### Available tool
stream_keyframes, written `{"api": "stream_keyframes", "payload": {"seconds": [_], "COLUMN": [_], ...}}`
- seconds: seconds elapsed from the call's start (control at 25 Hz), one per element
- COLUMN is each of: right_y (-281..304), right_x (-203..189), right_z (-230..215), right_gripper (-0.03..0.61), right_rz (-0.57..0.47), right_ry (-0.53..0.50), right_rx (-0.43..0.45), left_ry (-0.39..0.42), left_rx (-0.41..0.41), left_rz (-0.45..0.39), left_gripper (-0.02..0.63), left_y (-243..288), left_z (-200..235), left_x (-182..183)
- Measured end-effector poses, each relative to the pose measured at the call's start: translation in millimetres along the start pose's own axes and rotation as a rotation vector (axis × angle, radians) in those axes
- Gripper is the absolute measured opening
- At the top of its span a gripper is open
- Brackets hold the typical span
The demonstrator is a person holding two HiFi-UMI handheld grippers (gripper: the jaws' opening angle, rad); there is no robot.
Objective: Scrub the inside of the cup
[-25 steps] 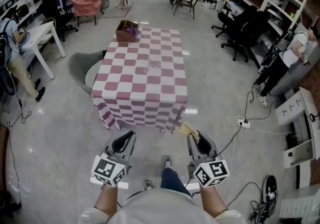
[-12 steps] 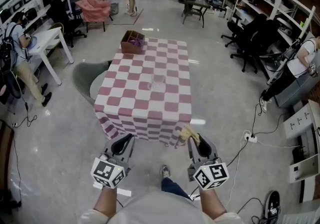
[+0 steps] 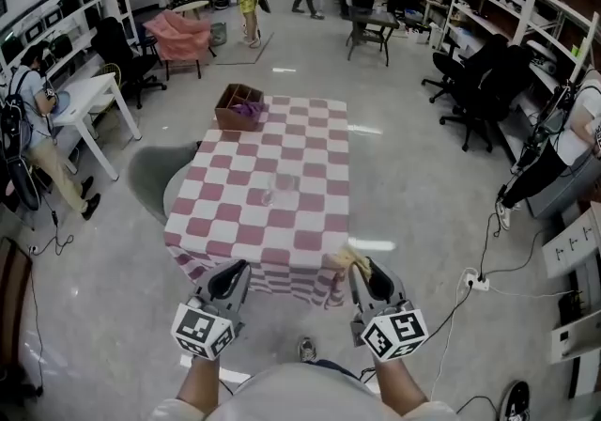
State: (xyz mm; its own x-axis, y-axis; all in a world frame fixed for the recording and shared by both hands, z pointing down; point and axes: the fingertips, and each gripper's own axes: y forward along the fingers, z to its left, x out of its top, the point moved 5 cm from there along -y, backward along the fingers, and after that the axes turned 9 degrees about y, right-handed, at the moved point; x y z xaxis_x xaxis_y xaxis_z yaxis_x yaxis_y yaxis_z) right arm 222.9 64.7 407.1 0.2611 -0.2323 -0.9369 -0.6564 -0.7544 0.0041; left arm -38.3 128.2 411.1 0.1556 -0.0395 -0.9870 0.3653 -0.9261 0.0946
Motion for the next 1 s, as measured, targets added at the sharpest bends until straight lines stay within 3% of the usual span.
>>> {"api": "stream_keyframes", "payload": {"seconds": [0.32,0.6,0.8,1.0], "right_y": [28.9,59.2,83.8,117.8], "right_x": [3.3,-6.4,-8.4,-7.7], "right_z": [-44.6,-53.6,-55.4,-50.8], "right_gripper": [0.106,0.107,0.106,0.106], "right_rz": [0.04,0.077,0.088,0.09], "right_ry": [-0.009,0.009,0.011,0.008], "right_rx": [0.04,0.057,0.022,-0.01], "left_ry": [-0.005,-0.057,-0.093,-0.076], "left_rx": [0.027,0.06,0.043,-0.006], "left_rz": [0.006,0.048,0.038,0.057], "left_gripper": [0.048,0.048,0.049,0.049], "left_y": [52.1,67.9,91.9,119.4], "left_z": [-0.1,20.1,43.2,75.8], "left_x": [-7.5,-30.5,-42.8,-52.0]}}
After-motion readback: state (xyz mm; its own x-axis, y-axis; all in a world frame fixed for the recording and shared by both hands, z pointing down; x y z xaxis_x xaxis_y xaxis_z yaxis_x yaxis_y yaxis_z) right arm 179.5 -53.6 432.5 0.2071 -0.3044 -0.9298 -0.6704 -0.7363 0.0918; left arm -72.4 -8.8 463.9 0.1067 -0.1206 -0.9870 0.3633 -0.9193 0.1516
